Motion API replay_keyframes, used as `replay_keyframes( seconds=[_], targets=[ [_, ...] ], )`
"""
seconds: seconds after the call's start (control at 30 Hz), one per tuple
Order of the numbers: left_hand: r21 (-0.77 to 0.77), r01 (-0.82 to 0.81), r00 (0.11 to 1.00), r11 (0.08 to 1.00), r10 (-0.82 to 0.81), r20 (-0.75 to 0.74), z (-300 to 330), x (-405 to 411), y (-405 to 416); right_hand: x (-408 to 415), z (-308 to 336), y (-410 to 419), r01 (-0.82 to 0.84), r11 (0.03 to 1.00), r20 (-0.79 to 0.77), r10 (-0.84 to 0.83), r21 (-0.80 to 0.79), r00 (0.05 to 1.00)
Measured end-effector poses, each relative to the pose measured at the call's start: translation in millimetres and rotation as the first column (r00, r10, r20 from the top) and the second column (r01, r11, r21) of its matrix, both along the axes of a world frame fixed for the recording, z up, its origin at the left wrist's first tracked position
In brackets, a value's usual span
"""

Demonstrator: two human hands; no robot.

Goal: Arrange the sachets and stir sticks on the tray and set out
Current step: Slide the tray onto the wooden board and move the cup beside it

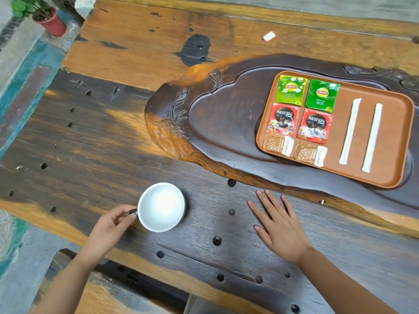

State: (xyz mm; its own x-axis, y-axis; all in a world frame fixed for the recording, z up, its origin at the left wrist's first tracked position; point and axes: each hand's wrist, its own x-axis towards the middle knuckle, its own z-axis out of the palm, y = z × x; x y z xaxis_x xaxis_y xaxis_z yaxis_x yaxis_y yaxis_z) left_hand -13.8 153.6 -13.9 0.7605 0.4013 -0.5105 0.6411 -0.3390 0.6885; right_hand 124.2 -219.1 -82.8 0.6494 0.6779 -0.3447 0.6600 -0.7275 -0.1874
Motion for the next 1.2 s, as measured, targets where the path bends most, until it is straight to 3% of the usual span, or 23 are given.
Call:
replay_keyframes(
  seconds=[0.13,0.3,0.73,1.2],
  targets=[
    [-0.155,-0.038,0.999,0.987,0.037,-0.014,-3.0,2.0,0.1,-0.1,-1.5,-1.1,0.0,1.0,0.0,0.0,0.015,1.0],
    [-0.221,-0.017,1.0,0.975,0.021,0.018,-8.0,17.9,-1.9,0.9,-2.0,-0.9,-0.002,0.999,-0.004,0.002,0.048,1.0],
    [-0.301,0.148,0.946,0.942,-0.046,0.32,29.7,155.4,-7.7,1.3,-8.7,-3.6,0.003,0.995,-0.018,-0.001,0.098,1.0],
    [-0.299,0.329,0.932,0.896,-0.257,0.255,16.5,302.1,-29.1,1.5,-14.2,-5.2,0.01,0.978,0.025,-0.015,0.208,1.0]
  ],
)
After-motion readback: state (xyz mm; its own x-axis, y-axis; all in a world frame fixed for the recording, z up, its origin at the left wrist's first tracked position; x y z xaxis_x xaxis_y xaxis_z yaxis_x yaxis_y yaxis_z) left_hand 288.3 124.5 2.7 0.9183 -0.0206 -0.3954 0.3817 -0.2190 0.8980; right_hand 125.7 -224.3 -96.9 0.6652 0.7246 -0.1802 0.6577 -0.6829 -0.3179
